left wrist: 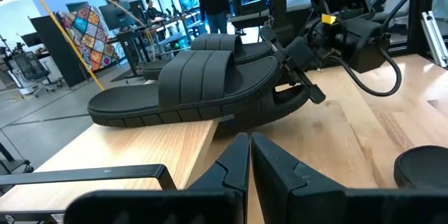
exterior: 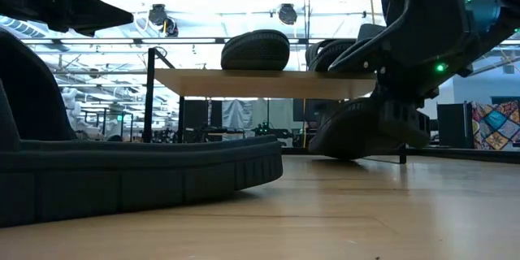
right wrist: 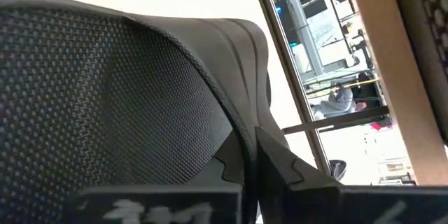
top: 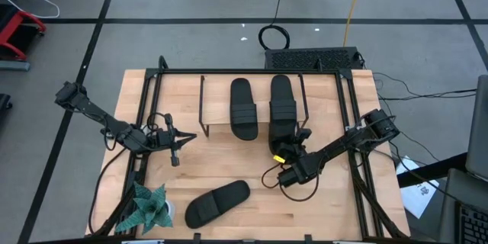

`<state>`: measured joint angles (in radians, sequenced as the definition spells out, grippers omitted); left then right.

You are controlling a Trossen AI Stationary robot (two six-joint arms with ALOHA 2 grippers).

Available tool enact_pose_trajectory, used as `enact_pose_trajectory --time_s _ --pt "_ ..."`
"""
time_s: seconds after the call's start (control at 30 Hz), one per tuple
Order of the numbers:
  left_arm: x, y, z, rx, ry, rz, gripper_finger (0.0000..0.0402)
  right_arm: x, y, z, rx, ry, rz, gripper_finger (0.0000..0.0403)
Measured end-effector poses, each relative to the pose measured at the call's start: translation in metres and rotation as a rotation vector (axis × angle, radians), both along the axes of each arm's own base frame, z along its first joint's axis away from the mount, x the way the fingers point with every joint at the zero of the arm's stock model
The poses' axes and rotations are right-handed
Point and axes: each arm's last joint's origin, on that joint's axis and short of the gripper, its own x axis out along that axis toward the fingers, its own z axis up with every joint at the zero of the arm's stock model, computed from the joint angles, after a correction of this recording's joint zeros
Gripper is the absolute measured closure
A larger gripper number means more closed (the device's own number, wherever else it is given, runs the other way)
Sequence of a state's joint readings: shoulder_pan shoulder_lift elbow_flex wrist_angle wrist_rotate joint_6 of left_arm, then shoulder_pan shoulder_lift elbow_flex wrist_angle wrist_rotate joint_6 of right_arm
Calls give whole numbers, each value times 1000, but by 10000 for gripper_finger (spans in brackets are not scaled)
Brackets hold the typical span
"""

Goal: Pick and place slides into the shelf
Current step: Put the right black slide under the shelf

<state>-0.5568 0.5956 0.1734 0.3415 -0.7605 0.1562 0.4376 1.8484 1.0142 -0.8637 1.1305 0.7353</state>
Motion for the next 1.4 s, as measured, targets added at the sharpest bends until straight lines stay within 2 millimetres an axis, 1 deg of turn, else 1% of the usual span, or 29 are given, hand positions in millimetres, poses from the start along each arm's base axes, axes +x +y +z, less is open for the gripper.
enact_pose_trajectory --time_s 0.33,0.57,0.8,1.03,1.4 --pt "0 0 0 0 0 0 378 6 -8 -1 21 -35 -35 399" --pt "0 0 0 0 0 0 378 6 -8 -2 75 5 -38 385" --pt "0 0 0 -1 0 0 378 7 -7 -4 146 19 -51 349" --pt "0 0 0 -1 -1 0 378 9 -6 -6 219 32 -57 300" --pt "0 0 0 -3 -1 -1 378 11 -4 -7 270 54 -41 235"
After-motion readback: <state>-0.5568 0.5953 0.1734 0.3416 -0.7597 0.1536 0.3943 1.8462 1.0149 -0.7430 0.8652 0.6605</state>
